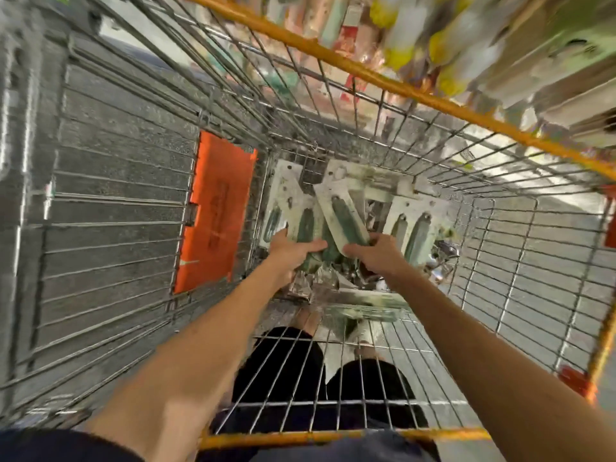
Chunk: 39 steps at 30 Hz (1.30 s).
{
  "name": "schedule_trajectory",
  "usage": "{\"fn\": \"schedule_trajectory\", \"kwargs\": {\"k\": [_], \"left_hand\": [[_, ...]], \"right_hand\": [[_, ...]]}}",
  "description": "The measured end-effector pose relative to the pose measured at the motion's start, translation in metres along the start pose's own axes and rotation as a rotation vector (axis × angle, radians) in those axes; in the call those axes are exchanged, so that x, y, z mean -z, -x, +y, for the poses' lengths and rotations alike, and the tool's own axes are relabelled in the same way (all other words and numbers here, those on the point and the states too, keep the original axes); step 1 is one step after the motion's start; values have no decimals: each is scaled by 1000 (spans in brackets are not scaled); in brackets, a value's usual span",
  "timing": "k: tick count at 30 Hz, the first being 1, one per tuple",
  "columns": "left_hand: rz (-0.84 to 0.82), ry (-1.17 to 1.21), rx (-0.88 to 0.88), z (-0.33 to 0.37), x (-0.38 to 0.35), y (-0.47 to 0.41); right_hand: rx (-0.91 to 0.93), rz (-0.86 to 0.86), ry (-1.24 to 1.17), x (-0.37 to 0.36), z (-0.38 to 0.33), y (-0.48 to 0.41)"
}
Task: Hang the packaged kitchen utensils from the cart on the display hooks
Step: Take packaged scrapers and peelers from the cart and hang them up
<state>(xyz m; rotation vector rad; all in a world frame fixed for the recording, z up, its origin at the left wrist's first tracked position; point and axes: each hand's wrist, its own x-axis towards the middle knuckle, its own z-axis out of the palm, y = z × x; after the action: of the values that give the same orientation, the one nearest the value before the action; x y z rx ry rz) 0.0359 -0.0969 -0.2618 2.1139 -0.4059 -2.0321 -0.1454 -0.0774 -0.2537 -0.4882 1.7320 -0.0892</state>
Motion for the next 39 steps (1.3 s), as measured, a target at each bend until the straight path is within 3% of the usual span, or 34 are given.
{"fn": "schedule_trajectory", "kwargs": {"k": [6, 8, 15, 20, 24, 31, 39], "left_hand": [[-29, -54, -84, 9, 8, 76], [-67, -101, -185, 9, 11, 99], [54, -132, -582, 8, -20, 208], [-14, -125, -885, -7, -78, 307], [-164, -246, -1072, -21, -138, 379], [-425, -332, -1270, -43, -252, 470], [-650, -529, -1423, -32, -347, 543]], "right_hand": [[2, -128, -343, 3, -4, 65], [65, -174, -381, 13, -4, 82], [312, -223, -465, 59, 11, 183], [508, -57, -554, 114, 59, 271], [692, 91, -625, 172, 104, 344], [955, 279, -745, 259, 186, 460], [1085, 605, -837, 347, 226, 512]]}}
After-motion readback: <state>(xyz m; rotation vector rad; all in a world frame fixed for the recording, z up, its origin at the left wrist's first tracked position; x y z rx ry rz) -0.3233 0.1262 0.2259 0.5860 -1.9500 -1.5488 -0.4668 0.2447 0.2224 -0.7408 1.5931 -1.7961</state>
